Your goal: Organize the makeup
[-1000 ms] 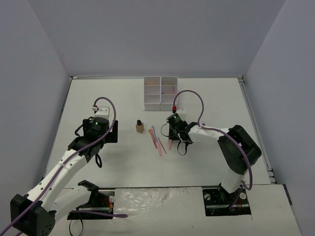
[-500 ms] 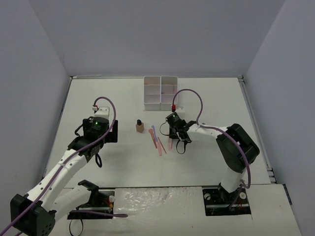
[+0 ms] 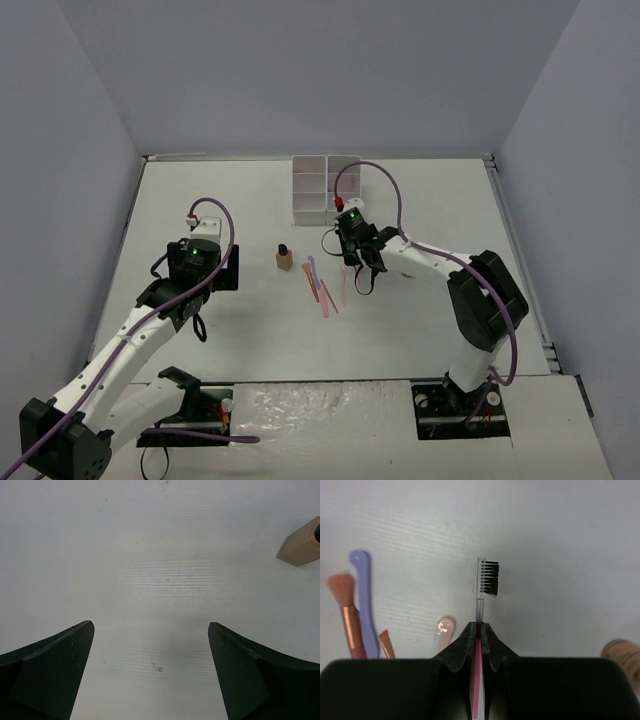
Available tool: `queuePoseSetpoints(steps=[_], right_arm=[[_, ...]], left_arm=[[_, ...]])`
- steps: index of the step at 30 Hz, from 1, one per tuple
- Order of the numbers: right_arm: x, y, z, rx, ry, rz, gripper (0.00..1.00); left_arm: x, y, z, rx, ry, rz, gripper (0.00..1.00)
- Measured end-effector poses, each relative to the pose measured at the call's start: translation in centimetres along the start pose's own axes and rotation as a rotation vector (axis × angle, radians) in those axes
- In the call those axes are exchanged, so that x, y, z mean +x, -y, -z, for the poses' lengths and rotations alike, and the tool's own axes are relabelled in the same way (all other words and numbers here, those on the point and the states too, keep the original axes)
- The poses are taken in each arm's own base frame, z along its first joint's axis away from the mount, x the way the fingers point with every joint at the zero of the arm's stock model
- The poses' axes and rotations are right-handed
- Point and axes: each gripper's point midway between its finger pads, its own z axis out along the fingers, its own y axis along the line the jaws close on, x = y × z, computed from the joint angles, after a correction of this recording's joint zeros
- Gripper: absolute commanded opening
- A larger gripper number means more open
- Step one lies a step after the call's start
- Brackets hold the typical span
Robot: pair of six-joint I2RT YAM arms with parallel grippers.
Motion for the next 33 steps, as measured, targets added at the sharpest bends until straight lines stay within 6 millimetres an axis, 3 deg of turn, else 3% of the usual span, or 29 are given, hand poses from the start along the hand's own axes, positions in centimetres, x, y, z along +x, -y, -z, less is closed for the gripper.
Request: queuePoseSetpoints(steps=[7, 11, 15, 19, 26, 33], right_arm=[[-15.3, -1.2, 5.7, -0.148, 0.390, 0.239, 0.00], [-20.1, 0.1, 7.1, -0.224, 0.558, 0.360, 0.00], [-22.7, 1.2, 6.4, -0.276, 0.643, 0.477, 0.00], [-24.7, 0.9, 4.5, -0.351, 0.712, 0.566, 0.00], [-24.4, 0.3, 0.6, -0.461, 0.739, 0.648, 0.00], [-24.6, -0.1, -1.4, -0.515, 0.799, 0.703, 0.00]], left_arm=[[0.0, 0.0, 0.0, 0.000, -0.001, 0.000, 0.97], [0.0, 0.0, 0.0, 0.000, 0.000, 0.000, 0.97], [0.0, 0.0, 0.0, 0.000, 0.000, 0.000, 0.97], [0.0, 0.0, 0.0, 0.000, 0.000, 0.000, 0.97], [0.0, -0.1, 0.0, -0.006, 0.001, 0.000, 0.97], [0.2, -0.3, -0.1, -0.019, -0.004, -0.004, 0.97]])
